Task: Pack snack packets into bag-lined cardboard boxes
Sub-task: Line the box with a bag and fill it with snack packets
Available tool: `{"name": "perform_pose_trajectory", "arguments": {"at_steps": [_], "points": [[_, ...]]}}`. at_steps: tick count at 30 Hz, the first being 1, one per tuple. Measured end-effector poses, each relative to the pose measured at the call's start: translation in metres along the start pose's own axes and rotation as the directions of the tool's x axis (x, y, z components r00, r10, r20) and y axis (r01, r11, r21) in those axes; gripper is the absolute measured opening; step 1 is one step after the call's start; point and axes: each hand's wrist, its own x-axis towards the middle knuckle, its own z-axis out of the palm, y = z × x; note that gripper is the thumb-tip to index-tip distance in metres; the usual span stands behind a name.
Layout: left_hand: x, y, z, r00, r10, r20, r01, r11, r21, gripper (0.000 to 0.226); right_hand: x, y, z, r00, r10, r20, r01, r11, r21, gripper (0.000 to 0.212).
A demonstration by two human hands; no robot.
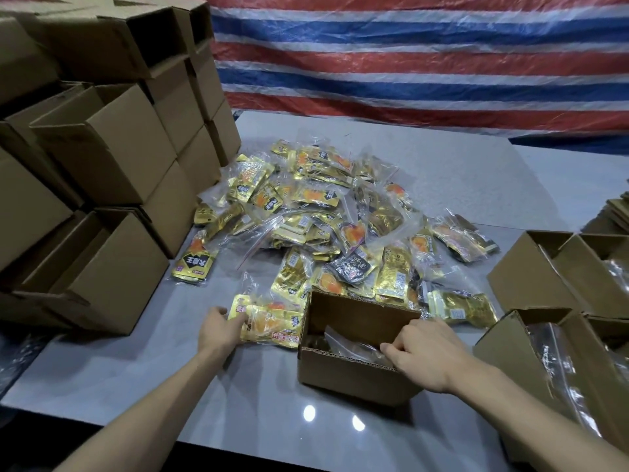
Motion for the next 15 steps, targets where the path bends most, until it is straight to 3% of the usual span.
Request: {"name": "perform_pose_trajectory", "arguments": {"at_steps": [2, 5, 12, 15], "points": [[0.002, 0.004, -0.005, 0.992, -0.092, 0.085, 0.105, 0.982, -0.154, 0.028, 0.000, -0.003, -0.001, 1.000, 0.021, 0.008, -0.021, 1.000, 0.011, 0.059], [-0.001, 0.010, -0.021, 0.960, -0.219, 0.173, 0.259, 0.931, -0.257, 0.028, -0.003, -0.004, -0.003, 0.999, 0.035, 0.011, -0.035, 0.999, 0.035, 0.059], [-0.011, 0.032, -0.043, 0.948, -0.081, 0.307, 0.204, 0.895, -0.395, 0.015, -0.005, -0.005, -0.004, 1.000, 0.011, -0.007, -0.011, 0.999, 0.049, 0.057], [-0.017, 0.047, -0.052, 0.927, -0.096, 0.362, 0.244, 0.888, -0.390, 0.010, -0.005, -0.005, -0.004, 1.000, -0.013, 0.003, 0.013, 0.999, 0.046, 0.057]]}}
